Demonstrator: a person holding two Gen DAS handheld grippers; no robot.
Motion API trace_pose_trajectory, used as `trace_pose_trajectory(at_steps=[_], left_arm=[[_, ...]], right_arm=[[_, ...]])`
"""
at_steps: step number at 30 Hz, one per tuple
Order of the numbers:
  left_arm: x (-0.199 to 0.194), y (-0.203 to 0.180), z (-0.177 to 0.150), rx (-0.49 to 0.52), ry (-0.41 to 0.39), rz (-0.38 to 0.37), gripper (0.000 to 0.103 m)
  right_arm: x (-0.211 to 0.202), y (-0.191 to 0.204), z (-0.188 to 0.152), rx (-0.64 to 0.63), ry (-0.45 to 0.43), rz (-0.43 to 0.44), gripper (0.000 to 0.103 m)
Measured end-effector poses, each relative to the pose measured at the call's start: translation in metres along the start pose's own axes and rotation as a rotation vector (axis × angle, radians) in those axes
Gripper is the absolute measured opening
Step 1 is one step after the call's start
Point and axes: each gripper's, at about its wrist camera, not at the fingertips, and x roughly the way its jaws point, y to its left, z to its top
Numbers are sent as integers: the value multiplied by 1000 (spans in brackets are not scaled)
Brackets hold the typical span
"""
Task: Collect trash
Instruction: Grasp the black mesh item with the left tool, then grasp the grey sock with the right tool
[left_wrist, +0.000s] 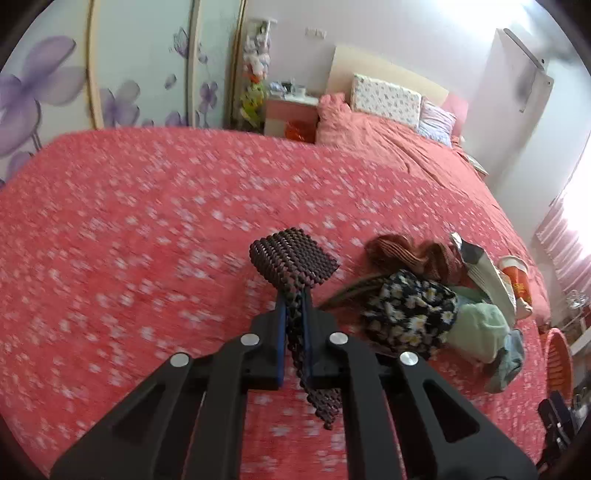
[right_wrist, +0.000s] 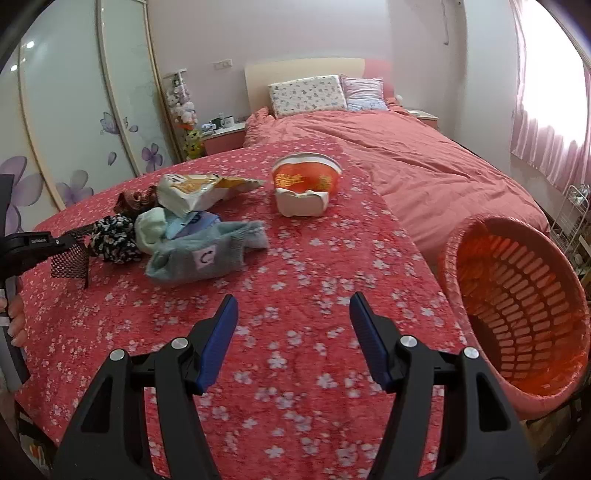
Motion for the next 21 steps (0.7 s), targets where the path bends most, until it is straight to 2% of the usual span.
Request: trace_pose_trajectory(at_steps=[3, 8, 14, 21], left_arm=[[-11, 5, 3, 31, -42, 33, 8], [-24, 11, 6, 57, -76, 42, 8], [-28, 17, 8, 53, -80, 32, 8], [-31, 22, 6, 53, -76, 19, 8]], right_arm=[[2, 8, 3, -8, -3, 11, 63], [6, 22, 12, -2, -17, 39, 63], [19, 45, 27, 10, -17, 93, 63], [50, 71, 32, -1, 32, 91, 63]])
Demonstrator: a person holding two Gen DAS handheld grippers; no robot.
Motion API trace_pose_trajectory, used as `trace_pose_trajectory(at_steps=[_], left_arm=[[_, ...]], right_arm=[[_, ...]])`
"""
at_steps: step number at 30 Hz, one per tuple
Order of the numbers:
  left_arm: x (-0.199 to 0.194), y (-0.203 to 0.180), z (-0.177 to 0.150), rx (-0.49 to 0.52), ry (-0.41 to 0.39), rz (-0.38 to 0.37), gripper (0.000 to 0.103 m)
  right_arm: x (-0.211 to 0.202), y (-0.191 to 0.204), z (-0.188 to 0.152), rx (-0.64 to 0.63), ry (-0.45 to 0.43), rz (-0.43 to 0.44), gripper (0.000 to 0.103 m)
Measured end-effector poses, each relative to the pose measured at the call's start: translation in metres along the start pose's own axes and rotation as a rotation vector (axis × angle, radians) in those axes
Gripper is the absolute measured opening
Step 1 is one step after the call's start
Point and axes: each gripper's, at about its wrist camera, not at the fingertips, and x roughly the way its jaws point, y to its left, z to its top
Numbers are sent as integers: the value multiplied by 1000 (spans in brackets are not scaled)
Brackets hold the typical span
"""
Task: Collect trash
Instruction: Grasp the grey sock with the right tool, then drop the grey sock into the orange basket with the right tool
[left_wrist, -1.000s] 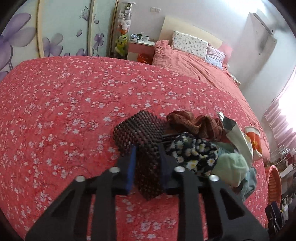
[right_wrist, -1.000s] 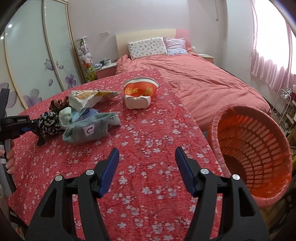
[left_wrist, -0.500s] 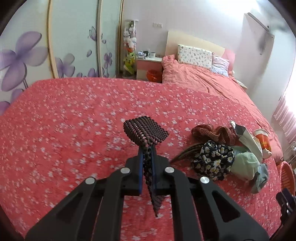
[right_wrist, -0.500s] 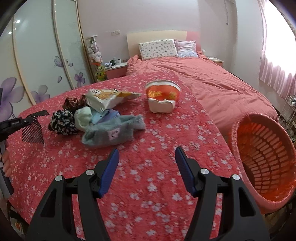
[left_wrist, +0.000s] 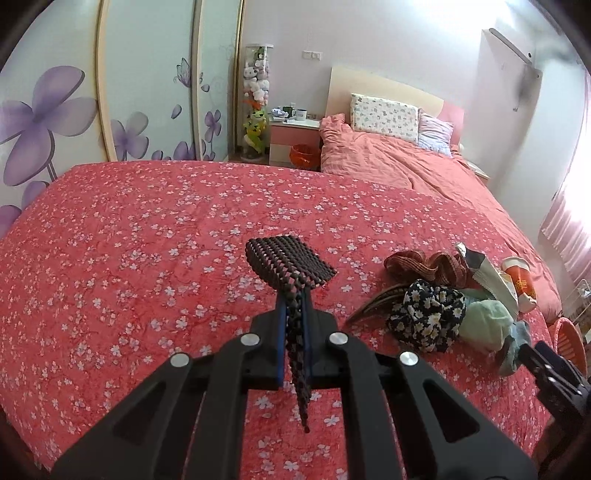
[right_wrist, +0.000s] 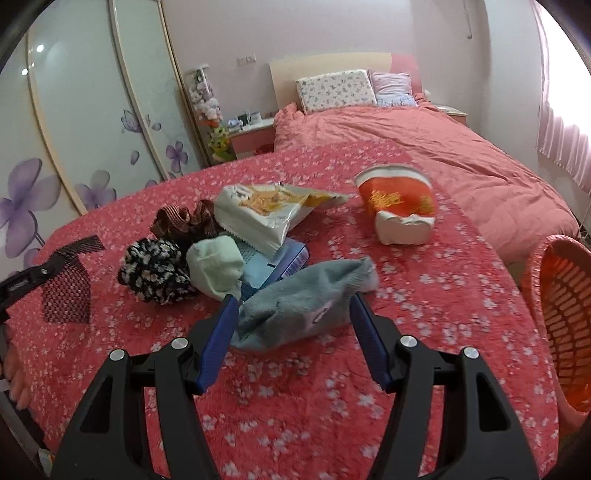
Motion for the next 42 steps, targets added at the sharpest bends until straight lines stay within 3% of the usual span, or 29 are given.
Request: trace_pose_trajectory(at_steps=[3, 5, 8, 11, 26, 42], left_arm=[[0, -1, -2, 0, 4, -6, 8], [0, -2, -3, 3, 5, -11, 8], [-2, -7, -3, 9, 5, -17, 8], [-4, -11, -3, 15, -2, -20, 8], [-45, -53, 2, 69, -51, -94, 8], [-85, -149, -7, 210, -88, -259, 8]], right_arm=[[9, -1, -3, -7, 28, -21, 49], [10, -9, -7, 5, 48, -16, 28], [4, -21, -13, 30, 54, -14, 15], [-10, -35, -16, 48, 29, -27, 10], [-74, -81, -8, 104, -116, -95, 10], [-120, -122, -15, 131, -208, -138, 10]])
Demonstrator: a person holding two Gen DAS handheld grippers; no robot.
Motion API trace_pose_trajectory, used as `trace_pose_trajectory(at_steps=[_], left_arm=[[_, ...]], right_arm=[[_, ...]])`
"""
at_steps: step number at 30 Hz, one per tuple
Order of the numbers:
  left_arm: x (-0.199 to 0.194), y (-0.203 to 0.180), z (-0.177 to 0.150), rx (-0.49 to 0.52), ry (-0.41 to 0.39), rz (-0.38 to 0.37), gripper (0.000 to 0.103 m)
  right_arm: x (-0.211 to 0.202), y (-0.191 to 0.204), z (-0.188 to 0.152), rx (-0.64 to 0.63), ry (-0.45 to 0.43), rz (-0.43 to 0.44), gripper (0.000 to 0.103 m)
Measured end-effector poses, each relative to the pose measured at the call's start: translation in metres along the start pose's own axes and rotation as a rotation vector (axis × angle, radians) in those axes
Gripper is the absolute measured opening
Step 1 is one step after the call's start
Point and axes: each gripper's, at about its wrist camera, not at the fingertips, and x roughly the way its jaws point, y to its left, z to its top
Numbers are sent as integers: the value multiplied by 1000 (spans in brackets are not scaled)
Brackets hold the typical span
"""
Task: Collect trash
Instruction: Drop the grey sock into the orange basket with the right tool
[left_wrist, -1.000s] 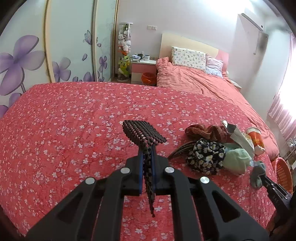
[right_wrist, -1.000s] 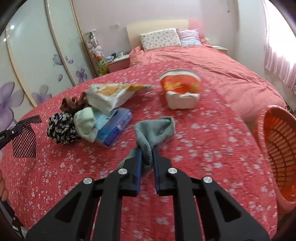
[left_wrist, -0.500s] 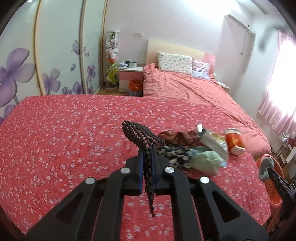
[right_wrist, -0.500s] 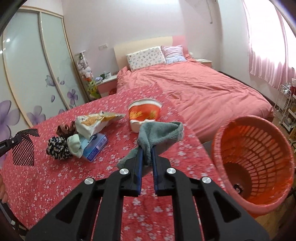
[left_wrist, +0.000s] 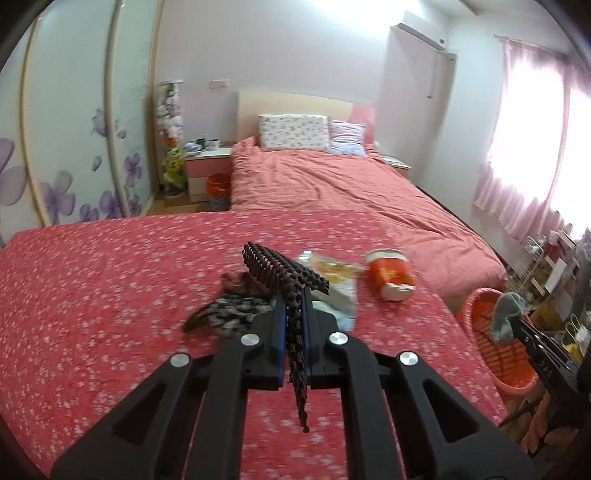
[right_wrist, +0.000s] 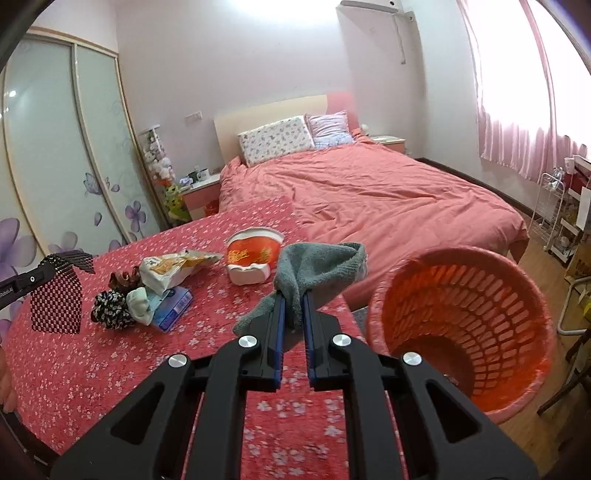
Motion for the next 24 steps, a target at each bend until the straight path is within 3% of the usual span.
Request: trace_pose_trajectory(at_steps=[24], left_arm=[[38, -181, -19, 151, 71, -342, 8]], right_arm=[[-29, -106, -1, 142, -75, -117, 10]])
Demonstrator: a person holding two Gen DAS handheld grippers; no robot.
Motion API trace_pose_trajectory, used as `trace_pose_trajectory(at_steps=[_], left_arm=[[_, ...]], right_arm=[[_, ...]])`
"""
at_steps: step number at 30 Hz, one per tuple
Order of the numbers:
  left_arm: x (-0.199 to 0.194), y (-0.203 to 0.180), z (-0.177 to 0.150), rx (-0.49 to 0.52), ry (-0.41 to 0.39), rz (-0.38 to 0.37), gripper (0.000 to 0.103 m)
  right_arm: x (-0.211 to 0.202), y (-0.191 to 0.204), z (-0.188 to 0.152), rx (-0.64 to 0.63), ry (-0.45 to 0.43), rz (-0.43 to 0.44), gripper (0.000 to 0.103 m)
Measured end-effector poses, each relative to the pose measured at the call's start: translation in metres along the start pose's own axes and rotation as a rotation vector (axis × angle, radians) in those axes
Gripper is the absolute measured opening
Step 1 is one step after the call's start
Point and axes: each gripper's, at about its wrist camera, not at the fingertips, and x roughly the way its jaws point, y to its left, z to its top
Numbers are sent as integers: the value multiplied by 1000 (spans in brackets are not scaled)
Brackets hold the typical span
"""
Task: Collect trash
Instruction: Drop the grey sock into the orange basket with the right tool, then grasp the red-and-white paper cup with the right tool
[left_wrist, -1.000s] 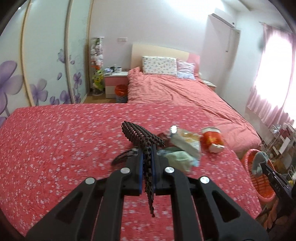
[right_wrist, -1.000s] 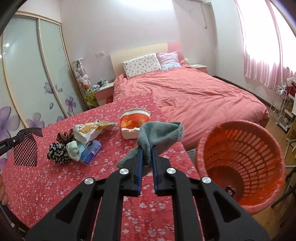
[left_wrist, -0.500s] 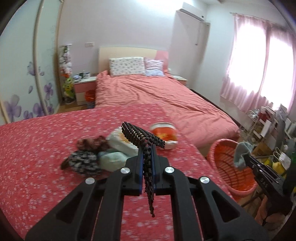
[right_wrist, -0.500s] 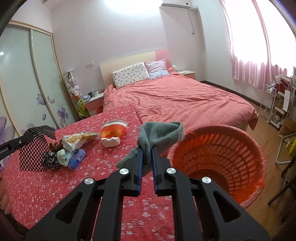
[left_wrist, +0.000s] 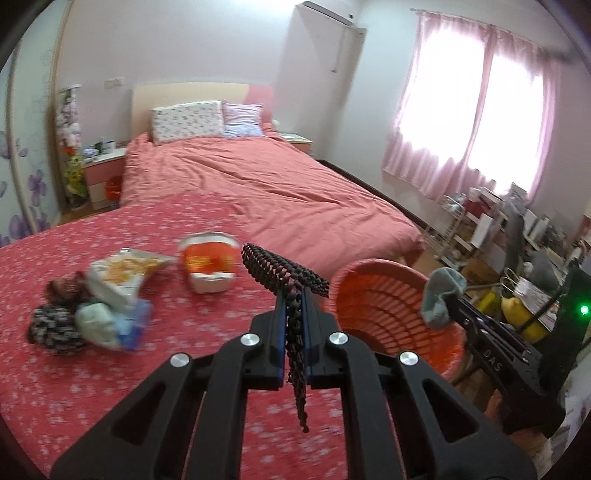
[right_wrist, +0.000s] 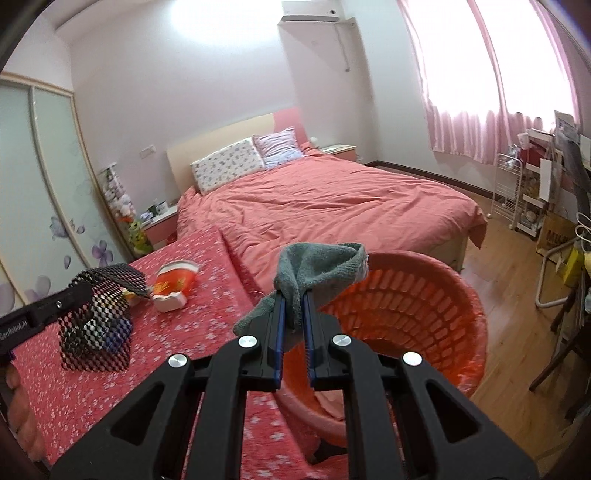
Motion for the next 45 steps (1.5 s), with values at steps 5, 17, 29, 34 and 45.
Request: trace_pose_trajectory(at_steps=[5, 17, 29, 34, 45], left_arm=[[23, -32, 1, 23, 17, -68, 8], [87, -94, -5, 76, 102, -167, 8], [142, -94, -20, 69, 214, -141, 34], [141, -77, -23, 44, 218, -105, 40], [109, -31, -23, 7, 179, 23, 56]], right_arm=[[1, -21, 4, 34, -12, -24, 10], [18, -59, 6, 93, -5, -64, 10], [39, -76, 4, 129, 73, -34, 28], [38, -74, -1, 127, 95, -32, 34], [33, -65, 5, 101, 96, -57, 36]])
